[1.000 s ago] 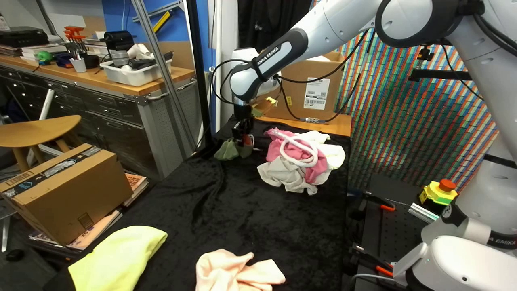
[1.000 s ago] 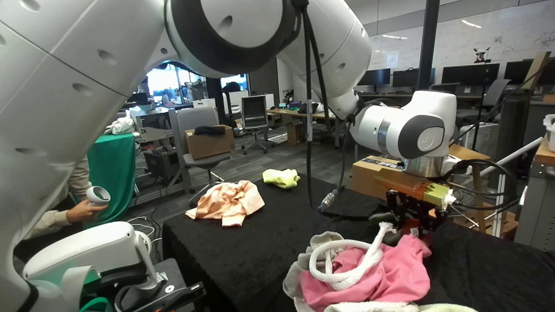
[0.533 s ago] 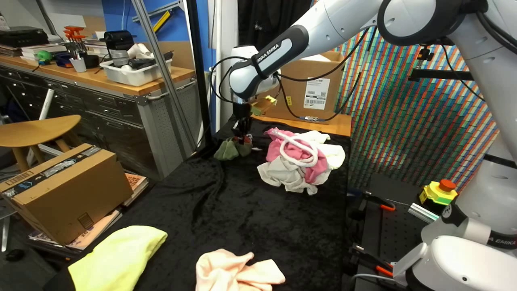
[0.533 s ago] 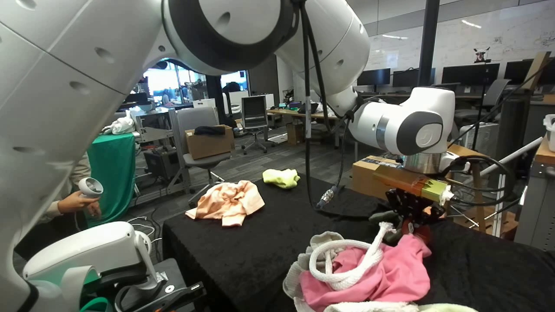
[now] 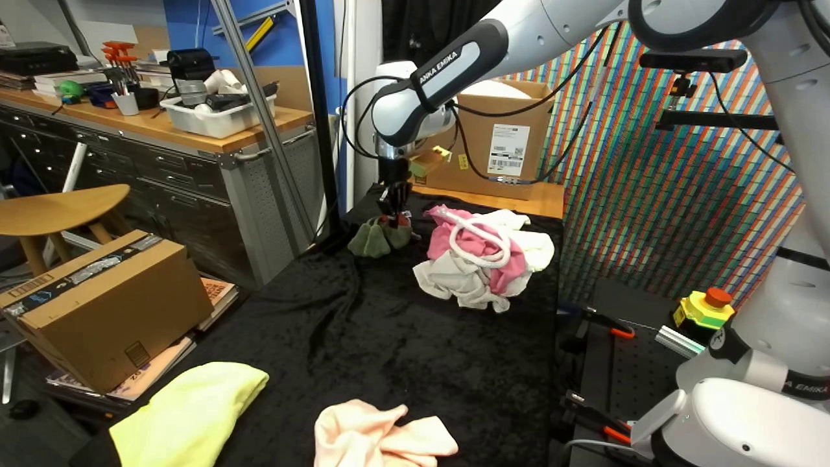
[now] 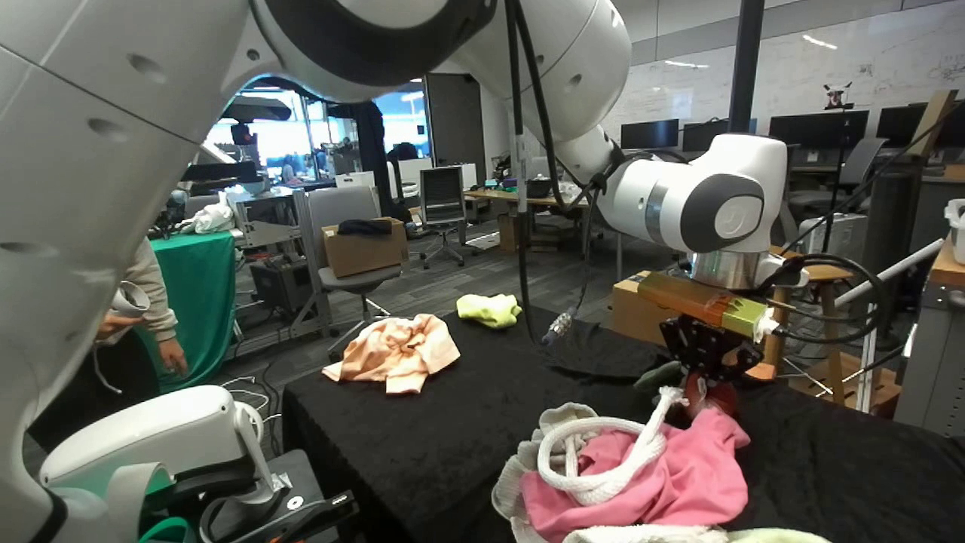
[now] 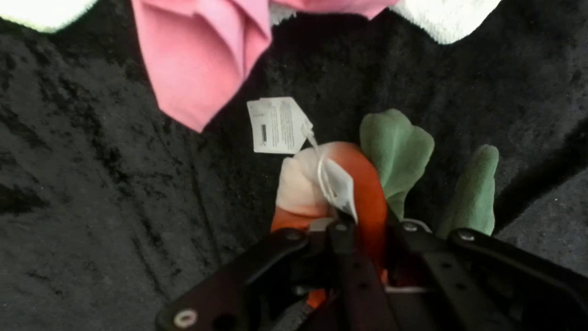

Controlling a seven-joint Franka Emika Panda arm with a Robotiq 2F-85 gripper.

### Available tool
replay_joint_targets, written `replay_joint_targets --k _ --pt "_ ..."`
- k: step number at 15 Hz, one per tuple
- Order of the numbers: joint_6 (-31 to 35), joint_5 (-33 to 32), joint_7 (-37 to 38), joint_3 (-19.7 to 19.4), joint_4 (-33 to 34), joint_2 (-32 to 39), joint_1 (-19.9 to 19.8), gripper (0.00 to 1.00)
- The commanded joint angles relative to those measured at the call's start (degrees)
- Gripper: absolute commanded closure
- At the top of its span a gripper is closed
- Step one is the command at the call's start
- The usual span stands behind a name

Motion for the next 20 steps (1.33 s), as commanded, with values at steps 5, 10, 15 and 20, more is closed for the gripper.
replay_joint_targets --k 5,10,15,20 --pt "-2.25 0.59 -1.35 -0.38 -15.72 -14.58 0.22 0.94" --pt "4.49 -4.8 4.56 -3.16 -22.75 -17.39 3.01 0.93" --pt "9.92 -6.29 10.32 -4.61 -24.57 -14.25 4.02 0.94" --pt "10.18 -6.07 12.43 -5.88 -26.87 -14.34 3.57 0.94"
